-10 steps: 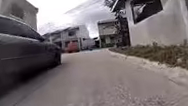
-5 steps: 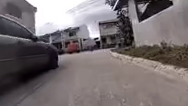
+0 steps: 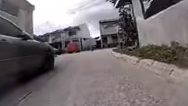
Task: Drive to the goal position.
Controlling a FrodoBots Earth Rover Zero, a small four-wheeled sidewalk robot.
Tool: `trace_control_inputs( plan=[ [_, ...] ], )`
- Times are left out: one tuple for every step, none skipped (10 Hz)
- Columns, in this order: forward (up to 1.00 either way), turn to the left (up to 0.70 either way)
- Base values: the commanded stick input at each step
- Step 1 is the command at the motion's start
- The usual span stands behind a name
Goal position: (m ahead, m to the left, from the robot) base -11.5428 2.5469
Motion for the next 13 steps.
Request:
trace_control_inputs(
  plan=[
    [1.0, 0.02],
    [1.0, 0.02],
    [1.0, 0.02],
    [1.0, 0.02],
    [1.0, 0.02],
    [1.0, 0.02],
    [1.0, 0.02],
    [1.0, 0.02],
    [1.0, 0.02],
    [1.0, 0.02],
    [1.0, 0.02],
    [1.0, 0.02],
    [1.0, 0.02]
  ],
)
